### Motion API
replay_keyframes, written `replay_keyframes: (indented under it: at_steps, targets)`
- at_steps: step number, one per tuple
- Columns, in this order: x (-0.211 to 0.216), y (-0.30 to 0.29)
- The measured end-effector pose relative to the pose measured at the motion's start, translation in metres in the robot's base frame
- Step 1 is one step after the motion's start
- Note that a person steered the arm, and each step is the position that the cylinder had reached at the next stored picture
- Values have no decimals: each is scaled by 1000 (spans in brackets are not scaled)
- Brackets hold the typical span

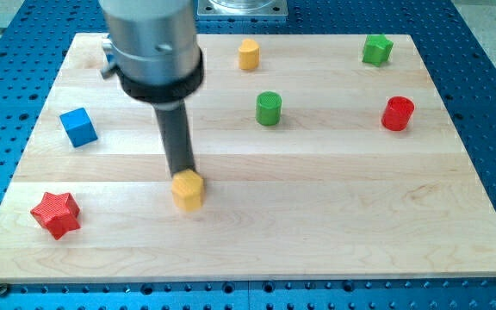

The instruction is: Put the hexagon and green circle parallel to each other

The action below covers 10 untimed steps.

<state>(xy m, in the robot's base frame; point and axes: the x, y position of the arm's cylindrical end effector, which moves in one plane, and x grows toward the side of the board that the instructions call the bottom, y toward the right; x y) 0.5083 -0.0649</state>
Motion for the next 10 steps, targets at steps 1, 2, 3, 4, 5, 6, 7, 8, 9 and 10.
replay_keyframes:
  at_steps: [1,2,3,4,5,6,7,8,9,10]
  targets:
    - [9,52]
    - [-1,0]
    - [5,-15]
    - [30,13]
    - [49,-42]
    - [68,4]
    - [45,39]
    - [-14,36]
    - [-104,44]
    - [-137,81]
